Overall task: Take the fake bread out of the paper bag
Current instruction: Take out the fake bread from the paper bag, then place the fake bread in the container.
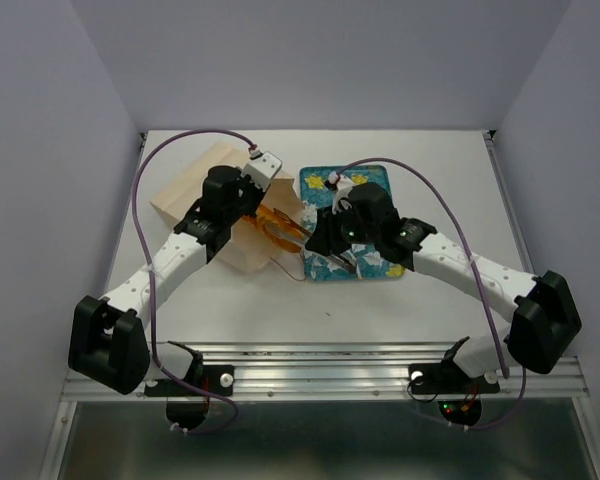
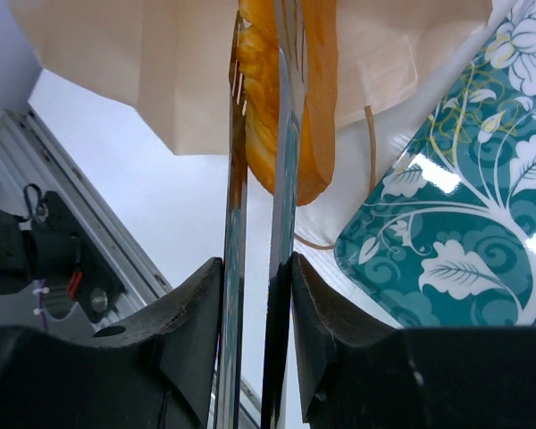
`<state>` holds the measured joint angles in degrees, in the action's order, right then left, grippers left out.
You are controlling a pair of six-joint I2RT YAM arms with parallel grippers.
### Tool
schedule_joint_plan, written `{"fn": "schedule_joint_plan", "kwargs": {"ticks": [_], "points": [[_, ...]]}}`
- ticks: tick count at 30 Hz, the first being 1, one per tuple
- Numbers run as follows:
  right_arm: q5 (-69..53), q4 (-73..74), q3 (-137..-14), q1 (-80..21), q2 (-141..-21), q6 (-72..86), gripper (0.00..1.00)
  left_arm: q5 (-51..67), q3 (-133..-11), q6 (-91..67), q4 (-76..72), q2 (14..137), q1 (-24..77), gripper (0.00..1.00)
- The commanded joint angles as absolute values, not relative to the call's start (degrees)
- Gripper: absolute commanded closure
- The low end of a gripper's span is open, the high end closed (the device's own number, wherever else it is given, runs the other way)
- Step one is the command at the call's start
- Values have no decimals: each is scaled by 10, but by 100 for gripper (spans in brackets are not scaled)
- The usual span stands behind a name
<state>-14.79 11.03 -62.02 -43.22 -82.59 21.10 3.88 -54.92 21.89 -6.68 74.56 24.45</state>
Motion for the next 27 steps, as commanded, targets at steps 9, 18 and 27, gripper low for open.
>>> {"fn": "schedule_joint_plan", "kwargs": {"ticks": [9,18,27], "points": [[-271,182,-613,-332,-689,252,100,15,-587,201,-84,755,249,100],[-340,340,-644,-257,-635,254,99,-5,-615,185,-67,791,249,100],[-308,439,-683,-194,-599,237,99,-16,-625,183,-54,796,248,100]]}}
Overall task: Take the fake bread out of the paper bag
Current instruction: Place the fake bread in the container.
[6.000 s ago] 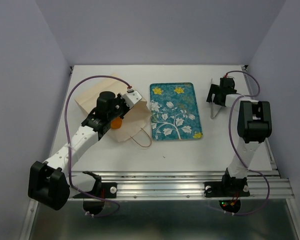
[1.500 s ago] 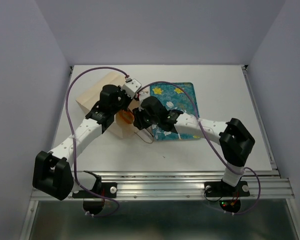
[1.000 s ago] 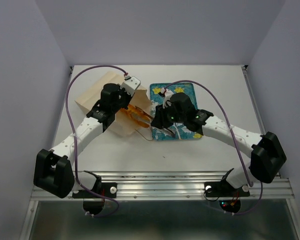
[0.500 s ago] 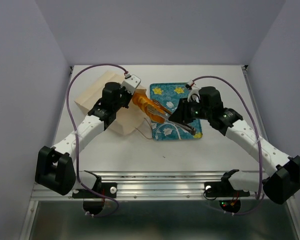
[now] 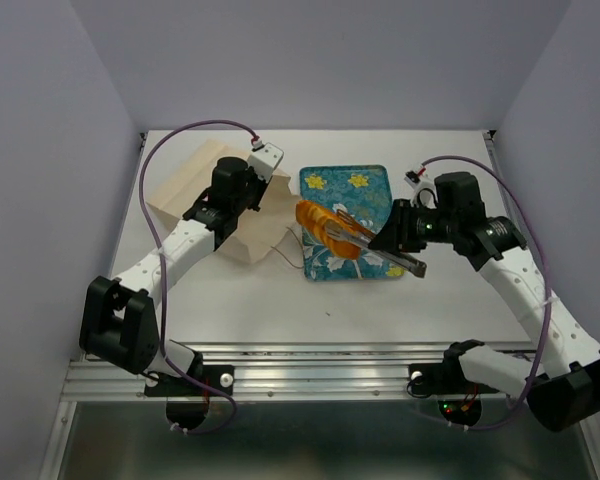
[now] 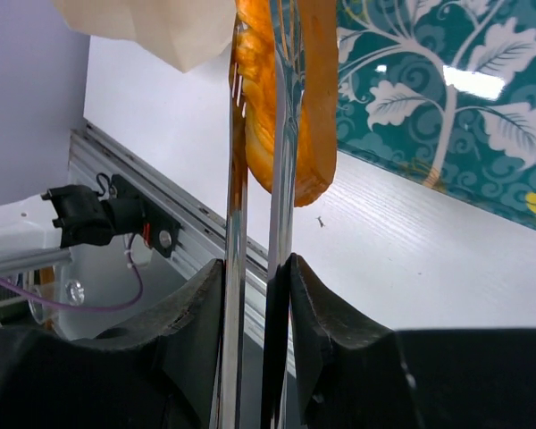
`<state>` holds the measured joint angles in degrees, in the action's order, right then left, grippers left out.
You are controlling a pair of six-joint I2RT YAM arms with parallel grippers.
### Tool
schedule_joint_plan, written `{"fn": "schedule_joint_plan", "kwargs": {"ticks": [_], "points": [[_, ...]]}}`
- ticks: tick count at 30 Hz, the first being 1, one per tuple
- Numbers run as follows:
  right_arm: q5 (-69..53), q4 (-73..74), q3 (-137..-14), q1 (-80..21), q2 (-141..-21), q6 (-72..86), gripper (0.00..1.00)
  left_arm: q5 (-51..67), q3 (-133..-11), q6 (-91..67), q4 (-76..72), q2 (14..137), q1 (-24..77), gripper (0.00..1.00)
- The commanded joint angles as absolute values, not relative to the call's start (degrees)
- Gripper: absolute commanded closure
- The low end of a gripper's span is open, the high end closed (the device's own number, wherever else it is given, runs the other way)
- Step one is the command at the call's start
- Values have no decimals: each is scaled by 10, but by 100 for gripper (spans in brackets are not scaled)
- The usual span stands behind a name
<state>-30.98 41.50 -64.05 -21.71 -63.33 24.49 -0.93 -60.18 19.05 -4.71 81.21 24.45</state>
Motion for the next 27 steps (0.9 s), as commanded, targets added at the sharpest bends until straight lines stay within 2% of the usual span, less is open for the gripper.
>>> {"fn": "schedule_joint_plan", "kwargs": {"ticks": [1,10,14,20,27], "points": [[-303,443,-688,-186,-599,237,99,-12,-624,183,-54,793,249,100],[-182,439,-699,-158,-607,241,99,-11,-613,192,-56,778,249,100],[-221,324,-650,-134,-643,272,99,-5,-610,191,-56,772,249,100],[-285,63,-550,-104,-664,384,100,-3,-612,188,-54,762,249,100],[-249,-145,-430,-98,-663,489,99,-3,-613,185,-53,760,249,100]]}}
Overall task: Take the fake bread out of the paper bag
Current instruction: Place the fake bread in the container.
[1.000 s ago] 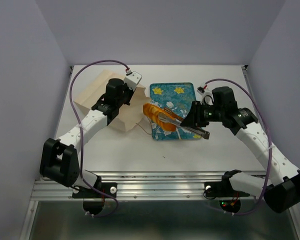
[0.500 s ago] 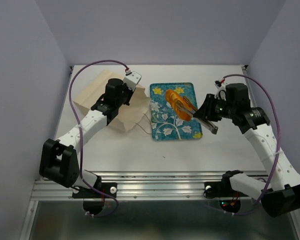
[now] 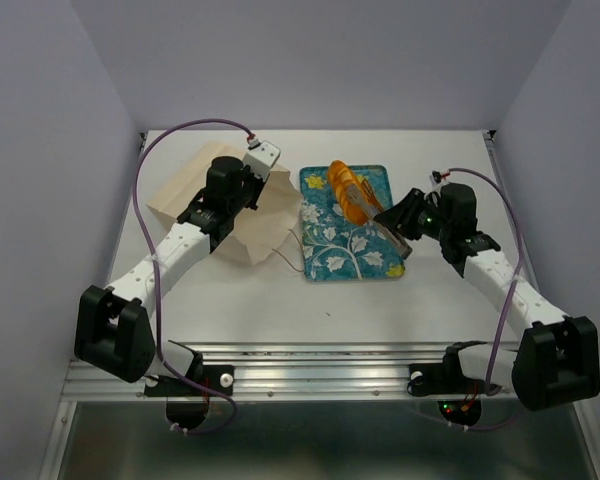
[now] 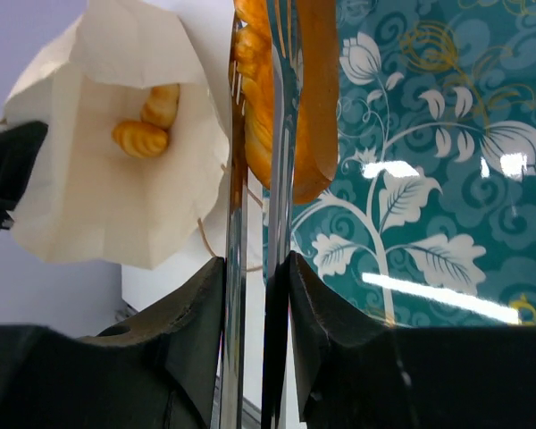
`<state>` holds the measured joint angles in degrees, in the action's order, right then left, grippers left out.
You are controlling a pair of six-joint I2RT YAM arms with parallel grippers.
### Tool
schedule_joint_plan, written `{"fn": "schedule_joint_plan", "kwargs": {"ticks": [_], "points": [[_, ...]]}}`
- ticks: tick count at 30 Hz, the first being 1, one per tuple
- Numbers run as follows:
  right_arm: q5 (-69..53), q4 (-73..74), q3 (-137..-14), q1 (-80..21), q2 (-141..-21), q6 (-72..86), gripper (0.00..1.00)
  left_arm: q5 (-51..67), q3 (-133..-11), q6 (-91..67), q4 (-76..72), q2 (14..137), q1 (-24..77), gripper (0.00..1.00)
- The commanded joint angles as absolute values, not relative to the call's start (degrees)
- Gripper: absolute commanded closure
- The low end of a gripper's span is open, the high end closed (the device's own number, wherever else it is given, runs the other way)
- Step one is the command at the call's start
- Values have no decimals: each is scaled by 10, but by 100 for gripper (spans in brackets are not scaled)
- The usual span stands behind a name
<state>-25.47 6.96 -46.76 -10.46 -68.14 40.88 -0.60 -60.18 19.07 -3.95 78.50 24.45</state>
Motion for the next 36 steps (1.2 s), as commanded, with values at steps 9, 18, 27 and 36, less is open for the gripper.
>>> {"fn": "schedule_joint_plan", "kwargs": {"ticks": [9,18,27,36], "points": [[-199,-272,-335,-98,-660,571,99,-3,-616,181,-47,766,249,100],[-210,-328,-287,-98,-674,623,99,-3,-618,184,-47,772,249,100],[-207,-347,-261,-98,-684,642,99,-3,-619,185,-47,775,249,100],[-217,-348,-243,-93,-713,656,94,-3,-615,187,-49,776,248,100]]}}
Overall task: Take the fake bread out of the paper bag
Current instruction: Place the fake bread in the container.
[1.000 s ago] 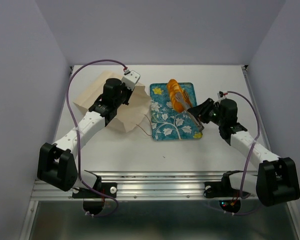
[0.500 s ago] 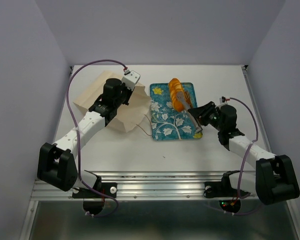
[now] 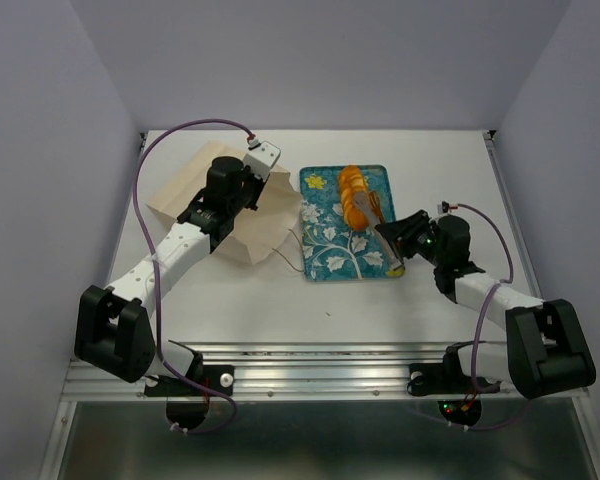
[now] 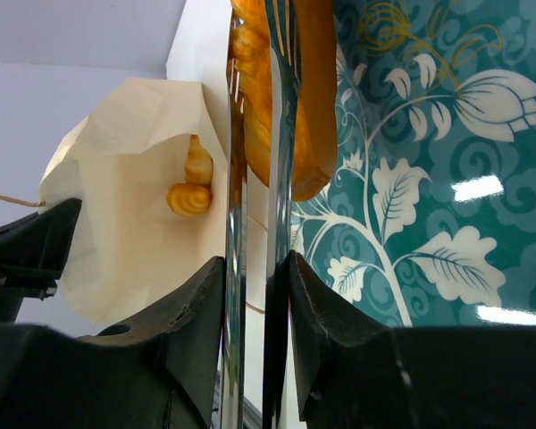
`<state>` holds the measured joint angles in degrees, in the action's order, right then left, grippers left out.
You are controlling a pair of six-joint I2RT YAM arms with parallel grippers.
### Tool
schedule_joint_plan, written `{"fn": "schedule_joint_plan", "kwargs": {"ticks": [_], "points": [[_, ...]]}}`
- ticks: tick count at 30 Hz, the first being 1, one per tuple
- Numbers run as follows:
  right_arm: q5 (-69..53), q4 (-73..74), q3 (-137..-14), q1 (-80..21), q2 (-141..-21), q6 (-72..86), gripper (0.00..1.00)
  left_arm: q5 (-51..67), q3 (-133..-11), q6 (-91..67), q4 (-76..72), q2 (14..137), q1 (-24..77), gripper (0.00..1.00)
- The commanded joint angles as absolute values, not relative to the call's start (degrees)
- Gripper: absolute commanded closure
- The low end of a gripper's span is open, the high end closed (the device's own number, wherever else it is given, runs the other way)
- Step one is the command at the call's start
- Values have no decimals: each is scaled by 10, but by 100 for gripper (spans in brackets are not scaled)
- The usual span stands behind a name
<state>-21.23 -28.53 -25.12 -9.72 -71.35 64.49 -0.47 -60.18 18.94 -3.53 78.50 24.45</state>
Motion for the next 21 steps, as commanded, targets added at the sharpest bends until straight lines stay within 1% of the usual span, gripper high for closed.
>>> {"fn": "schedule_joint_plan", "kwargs": {"ticks": [1,6,8,9,13,15,18,21], "points": [[-211,-347,-241,-93,-711,657,94,-3,-615,187,-49,774,248,100],[-208,-345,-228,-88,-703,664,89,-3,-614,188,-48,772,248,100],[-210,-345,-223,-83,-703,667,82,-7,-613,189,-49,770,249,100],[-210,-345,-218,-83,-702,670,75,-8,-613,189,-48,770,249,100],[-209,-345,-212,-77,-695,674,61,-9,-615,189,-47,771,249,100],[-207,-341,-210,-71,-689,671,60,-11,-615,190,-47,771,249,100],[-208,-332,-206,-65,-679,668,53,-11,-615,192,-46,771,248,100],[-211,-319,-205,-59,-668,664,50,-11,-615,192,-45,771,249,100]]}}
